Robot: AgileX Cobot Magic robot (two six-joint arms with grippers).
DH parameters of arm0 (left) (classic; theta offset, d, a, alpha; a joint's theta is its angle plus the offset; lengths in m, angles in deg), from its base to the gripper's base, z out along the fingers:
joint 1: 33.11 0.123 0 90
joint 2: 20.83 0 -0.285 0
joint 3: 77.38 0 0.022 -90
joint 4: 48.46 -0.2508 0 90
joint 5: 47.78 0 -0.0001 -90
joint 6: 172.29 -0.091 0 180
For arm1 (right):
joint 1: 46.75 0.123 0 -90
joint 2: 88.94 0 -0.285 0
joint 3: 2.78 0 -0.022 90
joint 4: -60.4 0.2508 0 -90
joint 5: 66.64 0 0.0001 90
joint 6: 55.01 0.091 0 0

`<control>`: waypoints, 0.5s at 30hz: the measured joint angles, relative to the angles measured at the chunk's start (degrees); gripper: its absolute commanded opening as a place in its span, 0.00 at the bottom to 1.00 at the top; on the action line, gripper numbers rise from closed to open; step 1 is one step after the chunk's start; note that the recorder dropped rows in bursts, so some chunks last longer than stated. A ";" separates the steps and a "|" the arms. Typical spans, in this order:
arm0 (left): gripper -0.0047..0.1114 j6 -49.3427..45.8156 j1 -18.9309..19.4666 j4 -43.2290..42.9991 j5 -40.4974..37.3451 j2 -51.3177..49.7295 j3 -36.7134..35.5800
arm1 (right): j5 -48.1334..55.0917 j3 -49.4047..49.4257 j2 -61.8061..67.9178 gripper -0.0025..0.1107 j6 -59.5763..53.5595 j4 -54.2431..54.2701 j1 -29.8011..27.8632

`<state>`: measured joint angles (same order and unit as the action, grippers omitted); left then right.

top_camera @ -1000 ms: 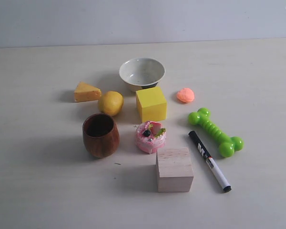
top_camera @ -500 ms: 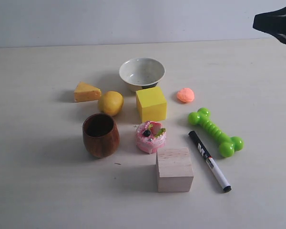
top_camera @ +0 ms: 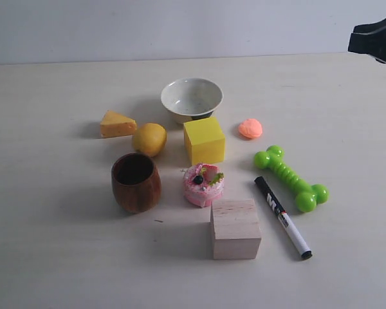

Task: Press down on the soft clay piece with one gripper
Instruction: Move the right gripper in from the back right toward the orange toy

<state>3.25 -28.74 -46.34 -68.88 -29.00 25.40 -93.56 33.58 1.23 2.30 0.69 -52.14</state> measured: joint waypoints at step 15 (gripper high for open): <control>0.04 0.00 0.00 0.00 0.00 0.00 0.00 | 11.21 0.00 1.77 0.02 -23.75 23.01 1.62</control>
<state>3.25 -28.74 -46.34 -68.88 -29.00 25.40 -82.35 33.58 3.00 -21.45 23.70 -50.52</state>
